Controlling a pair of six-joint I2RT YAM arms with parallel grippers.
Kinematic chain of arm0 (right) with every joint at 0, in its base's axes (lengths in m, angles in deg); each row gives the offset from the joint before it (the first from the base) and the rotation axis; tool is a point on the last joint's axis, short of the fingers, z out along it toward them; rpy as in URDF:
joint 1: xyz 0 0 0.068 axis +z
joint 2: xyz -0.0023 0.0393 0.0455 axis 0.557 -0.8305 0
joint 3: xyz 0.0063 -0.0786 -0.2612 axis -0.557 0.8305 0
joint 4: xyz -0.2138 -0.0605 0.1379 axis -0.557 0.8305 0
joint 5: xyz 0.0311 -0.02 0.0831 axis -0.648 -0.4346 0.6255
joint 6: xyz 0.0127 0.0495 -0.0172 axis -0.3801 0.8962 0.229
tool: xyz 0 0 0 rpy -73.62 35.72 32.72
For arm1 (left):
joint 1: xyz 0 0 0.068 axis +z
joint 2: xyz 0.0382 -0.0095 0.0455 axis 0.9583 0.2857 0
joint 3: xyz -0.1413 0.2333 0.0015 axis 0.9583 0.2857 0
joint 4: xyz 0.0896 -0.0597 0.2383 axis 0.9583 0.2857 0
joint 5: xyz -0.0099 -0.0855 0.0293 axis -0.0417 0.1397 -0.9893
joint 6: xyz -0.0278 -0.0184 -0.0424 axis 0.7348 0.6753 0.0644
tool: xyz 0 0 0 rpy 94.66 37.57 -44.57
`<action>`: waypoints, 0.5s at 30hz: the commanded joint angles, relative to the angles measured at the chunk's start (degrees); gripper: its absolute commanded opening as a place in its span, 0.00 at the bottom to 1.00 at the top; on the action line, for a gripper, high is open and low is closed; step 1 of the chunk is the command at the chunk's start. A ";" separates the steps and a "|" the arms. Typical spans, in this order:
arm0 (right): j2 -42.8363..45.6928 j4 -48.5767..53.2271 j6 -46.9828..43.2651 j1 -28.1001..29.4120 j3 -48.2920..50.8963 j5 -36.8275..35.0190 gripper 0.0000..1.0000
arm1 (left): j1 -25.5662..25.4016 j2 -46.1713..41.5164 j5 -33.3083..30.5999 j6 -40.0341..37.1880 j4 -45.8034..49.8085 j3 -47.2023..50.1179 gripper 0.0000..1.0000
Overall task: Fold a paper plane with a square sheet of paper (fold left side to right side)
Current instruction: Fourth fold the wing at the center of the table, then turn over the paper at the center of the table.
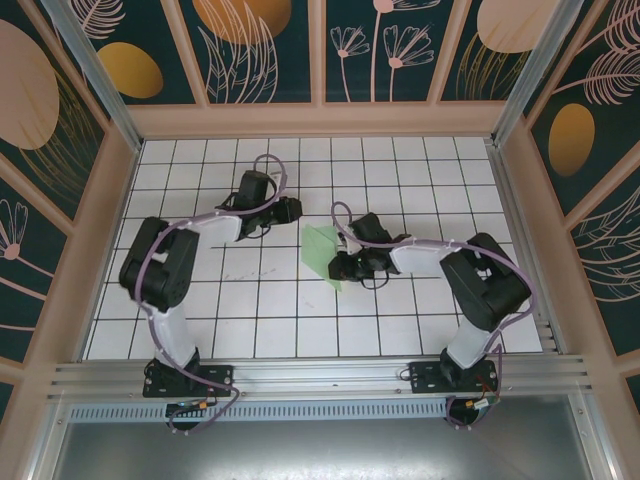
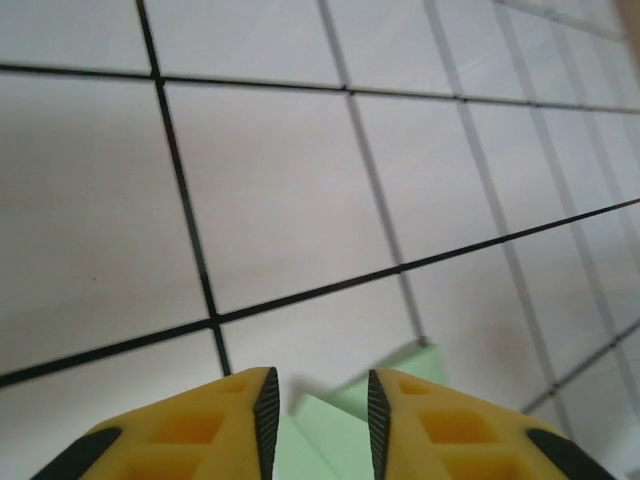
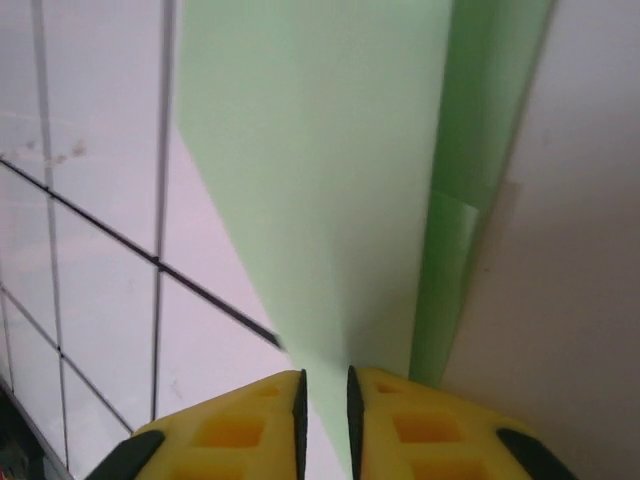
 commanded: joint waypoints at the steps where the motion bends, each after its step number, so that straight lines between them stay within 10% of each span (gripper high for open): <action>1: 6.86 -2.38 -0.42 -1.68 -0.56 -2.95 0.31 | -0.15 -6.22 3.33 3.07 -2.77 5.24 0.37; 6: 10.59 -3.34 -3.32 -4.95 0.13 -3.56 0.57 | -2.92 -11.52 4.97 8.48 -6.04 13.46 0.44; 15: 1.96 -8.26 -3.15 -4.98 -0.78 1.87 0.56 | -5.71 -8.99 7.02 17.80 -15.30 20.13 0.49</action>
